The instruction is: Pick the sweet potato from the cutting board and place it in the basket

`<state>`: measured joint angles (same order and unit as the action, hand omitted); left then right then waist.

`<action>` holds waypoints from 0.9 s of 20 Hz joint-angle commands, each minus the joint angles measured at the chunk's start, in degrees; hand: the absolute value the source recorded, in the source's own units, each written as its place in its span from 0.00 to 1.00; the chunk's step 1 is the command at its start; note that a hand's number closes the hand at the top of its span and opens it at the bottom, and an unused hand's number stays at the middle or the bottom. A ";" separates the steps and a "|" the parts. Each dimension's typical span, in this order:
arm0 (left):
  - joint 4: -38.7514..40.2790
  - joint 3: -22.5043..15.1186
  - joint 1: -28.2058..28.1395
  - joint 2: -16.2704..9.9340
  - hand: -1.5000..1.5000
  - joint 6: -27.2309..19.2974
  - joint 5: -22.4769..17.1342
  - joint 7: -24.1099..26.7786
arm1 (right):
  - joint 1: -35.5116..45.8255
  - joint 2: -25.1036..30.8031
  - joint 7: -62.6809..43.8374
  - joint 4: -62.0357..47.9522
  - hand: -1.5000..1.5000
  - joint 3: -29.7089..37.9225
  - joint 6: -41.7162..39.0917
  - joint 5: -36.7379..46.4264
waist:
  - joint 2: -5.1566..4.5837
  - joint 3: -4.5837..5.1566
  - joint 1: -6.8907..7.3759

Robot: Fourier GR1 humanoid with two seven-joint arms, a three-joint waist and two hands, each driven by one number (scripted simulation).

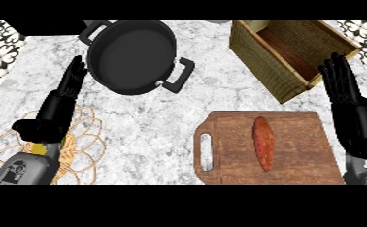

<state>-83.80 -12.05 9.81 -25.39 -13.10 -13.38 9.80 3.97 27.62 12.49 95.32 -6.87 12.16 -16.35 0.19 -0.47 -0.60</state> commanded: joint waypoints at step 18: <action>6.21 -1.82 1.60 0.08 0.50 -2.44 3.02 -19.01 | -6.91 -0.10 21.68 -0.87 0.00 3.99 -17.05 2.88 | -0.03 0.70 -1.40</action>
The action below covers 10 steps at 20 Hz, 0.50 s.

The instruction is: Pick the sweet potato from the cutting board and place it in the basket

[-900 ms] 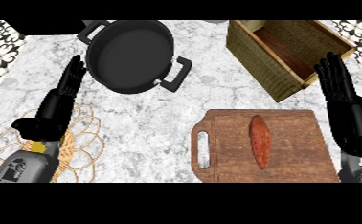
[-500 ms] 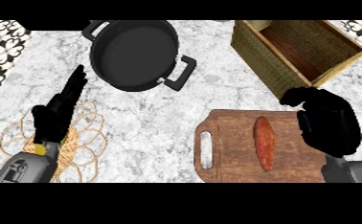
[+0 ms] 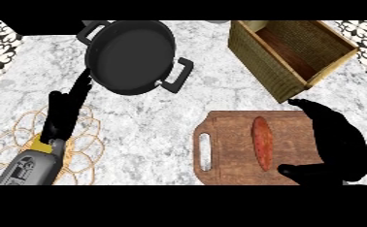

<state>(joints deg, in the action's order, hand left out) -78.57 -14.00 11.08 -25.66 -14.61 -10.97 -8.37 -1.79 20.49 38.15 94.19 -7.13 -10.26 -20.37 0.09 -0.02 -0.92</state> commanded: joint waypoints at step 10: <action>0.59 1.13 1.49 -0.67 0.50 -0.15 0.70 -3.13 | -5.43 36.93 -10.09 3.06 0.00 8.53 -13.71 15.93 | 0.05 0.11 -0.27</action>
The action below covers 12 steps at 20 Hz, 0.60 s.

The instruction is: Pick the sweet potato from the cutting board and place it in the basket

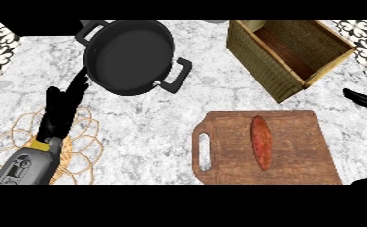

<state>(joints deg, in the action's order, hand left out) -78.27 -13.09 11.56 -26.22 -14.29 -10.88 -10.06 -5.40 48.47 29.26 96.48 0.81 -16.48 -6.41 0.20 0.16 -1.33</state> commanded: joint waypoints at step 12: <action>0.70 2.37 3.76 4.25 0.50 2.88 4.47 -3.54 | -1.01 3.50 -1.64 -0.78 0.00 4.27 -18.22 5.83 | -0.20 -0.17 1.22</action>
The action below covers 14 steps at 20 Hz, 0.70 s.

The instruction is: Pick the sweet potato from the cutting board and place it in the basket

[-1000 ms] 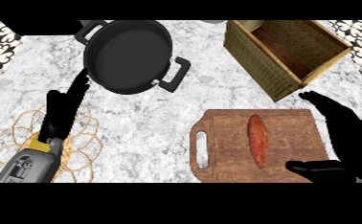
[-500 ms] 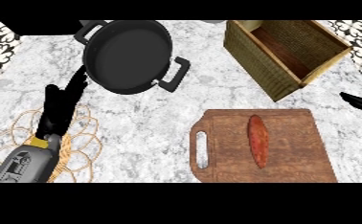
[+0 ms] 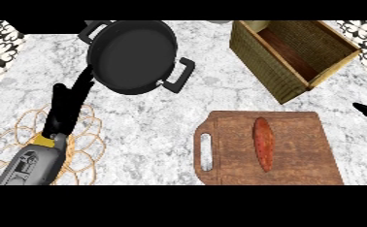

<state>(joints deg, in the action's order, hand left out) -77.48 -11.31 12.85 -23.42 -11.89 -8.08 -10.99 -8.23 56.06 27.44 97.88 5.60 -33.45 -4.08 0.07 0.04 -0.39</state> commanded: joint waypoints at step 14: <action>-0.48 4.21 1.66 4.69 0.50 2.51 6.37 -2.89 | 6.93 -18.82 -7.96 -0.82 0.00 -1.15 2.32 13.03 | -0.11 -0.03 0.55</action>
<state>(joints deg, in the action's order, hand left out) -78.39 -7.06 13.60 -20.25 -8.81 -3.82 -13.16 -6.12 41.74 23.91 96.97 7.79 -32.19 6.22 0.03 -0.01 -0.07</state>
